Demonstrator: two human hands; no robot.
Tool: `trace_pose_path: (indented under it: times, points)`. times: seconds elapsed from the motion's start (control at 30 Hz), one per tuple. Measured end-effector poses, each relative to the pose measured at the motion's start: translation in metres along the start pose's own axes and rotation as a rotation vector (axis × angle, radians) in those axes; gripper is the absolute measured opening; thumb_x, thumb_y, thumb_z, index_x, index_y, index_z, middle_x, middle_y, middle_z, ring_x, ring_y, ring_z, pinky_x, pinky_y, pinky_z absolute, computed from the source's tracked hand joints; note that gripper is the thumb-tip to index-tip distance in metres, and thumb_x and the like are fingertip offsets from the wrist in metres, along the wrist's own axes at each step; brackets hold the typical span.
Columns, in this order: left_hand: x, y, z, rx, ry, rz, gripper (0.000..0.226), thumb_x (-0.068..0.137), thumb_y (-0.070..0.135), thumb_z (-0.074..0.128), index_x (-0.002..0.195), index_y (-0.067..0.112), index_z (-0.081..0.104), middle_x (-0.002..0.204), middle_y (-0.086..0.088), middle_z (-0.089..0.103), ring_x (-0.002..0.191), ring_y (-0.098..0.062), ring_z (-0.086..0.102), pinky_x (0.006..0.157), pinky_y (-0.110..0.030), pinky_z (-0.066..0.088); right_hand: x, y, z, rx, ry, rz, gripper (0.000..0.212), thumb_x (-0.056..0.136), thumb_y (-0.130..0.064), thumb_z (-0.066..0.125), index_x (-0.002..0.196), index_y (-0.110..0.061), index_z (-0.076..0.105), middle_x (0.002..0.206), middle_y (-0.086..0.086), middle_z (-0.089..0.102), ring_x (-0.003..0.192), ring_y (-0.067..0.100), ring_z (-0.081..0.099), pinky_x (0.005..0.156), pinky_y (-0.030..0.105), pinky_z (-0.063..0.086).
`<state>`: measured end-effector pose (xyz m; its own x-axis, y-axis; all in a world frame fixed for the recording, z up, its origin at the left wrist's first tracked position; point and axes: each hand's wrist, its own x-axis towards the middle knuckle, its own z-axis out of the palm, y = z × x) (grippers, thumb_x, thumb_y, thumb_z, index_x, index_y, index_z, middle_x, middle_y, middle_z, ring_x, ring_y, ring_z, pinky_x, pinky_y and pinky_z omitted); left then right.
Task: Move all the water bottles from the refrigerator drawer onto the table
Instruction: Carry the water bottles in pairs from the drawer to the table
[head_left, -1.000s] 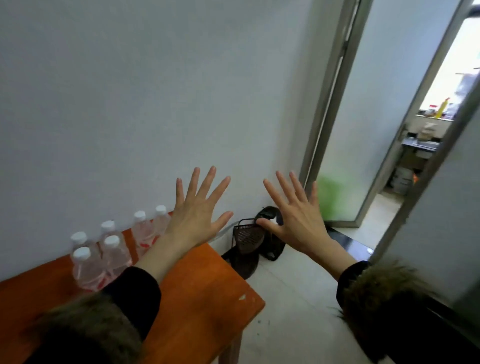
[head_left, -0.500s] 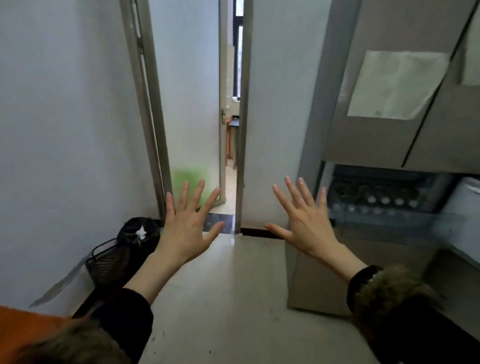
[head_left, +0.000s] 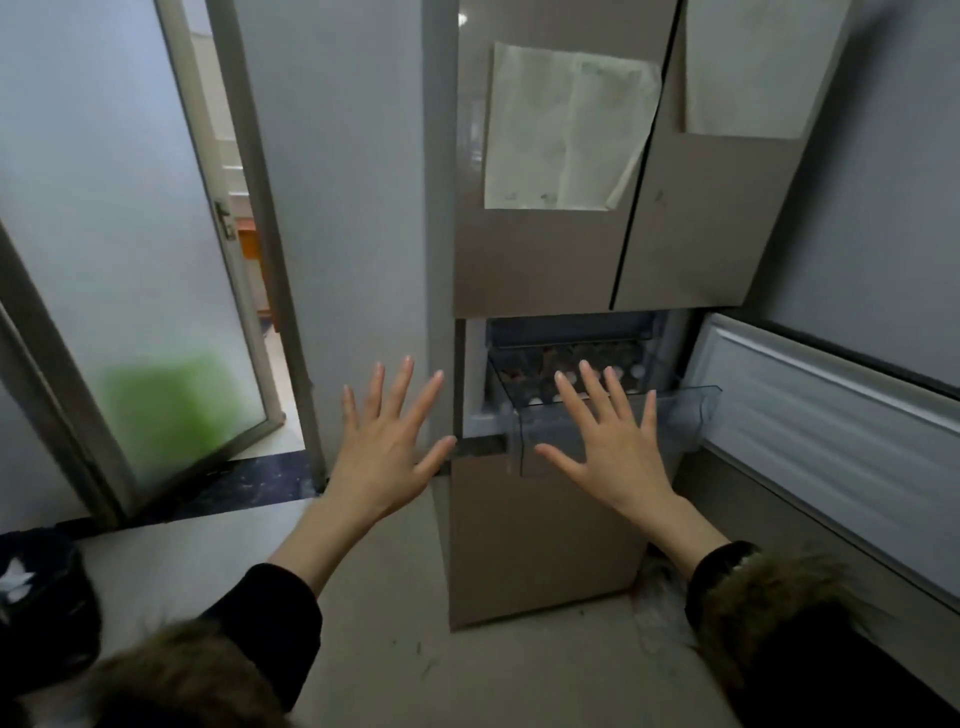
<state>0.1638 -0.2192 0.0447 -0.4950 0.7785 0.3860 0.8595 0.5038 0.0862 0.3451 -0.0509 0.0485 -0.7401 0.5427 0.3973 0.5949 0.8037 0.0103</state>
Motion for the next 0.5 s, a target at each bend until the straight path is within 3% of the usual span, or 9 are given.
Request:
trace_pose_path:
  times: [0.13,0.27,0.5]
  points:
    - [0.05,0.037,0.04,-0.053,-0.053,0.093,0.07,0.089,0.062,0.028,0.144,0.041,-0.01,0.154,0.004,-0.022,0.14,-0.023,-0.025,0.109,-0.047,-0.018,0.018,0.049,0.02,-0.026,-0.039,0.074,0.089,0.068,-0.078,0.001,0.145,-0.036,-0.009,0.159,-0.002,-0.005,0.145,0.02,-0.01,0.111,0.058,-0.006]
    - [0.098,0.073,0.071,-0.068,-0.099,0.142,0.069,0.089,0.062,0.025,0.144,0.041,-0.011,0.144,0.008,-0.032,0.139,-0.022,-0.027,0.111,-0.046,-0.018,0.046,0.097,0.035,0.0,-0.094,0.132,0.081,0.083,-0.073,0.025,0.147,-0.035,-0.008,0.158,-0.002,-0.009,0.145,0.02,-0.013,0.111,0.055,-0.013]
    - [0.18,0.139,0.139,-0.119,-0.189,0.11,0.064,0.092,0.057,0.028,0.145,0.041,-0.004,0.156,0.004,-0.015,0.14,-0.019,-0.025,0.114,-0.046,-0.013,0.098,0.191,0.088,0.078,-0.136,0.172,0.078,0.087,-0.068,0.028,0.147,-0.035,-0.01,0.158,-0.004,-0.014,0.144,0.017,-0.018,0.112,0.053,-0.014]
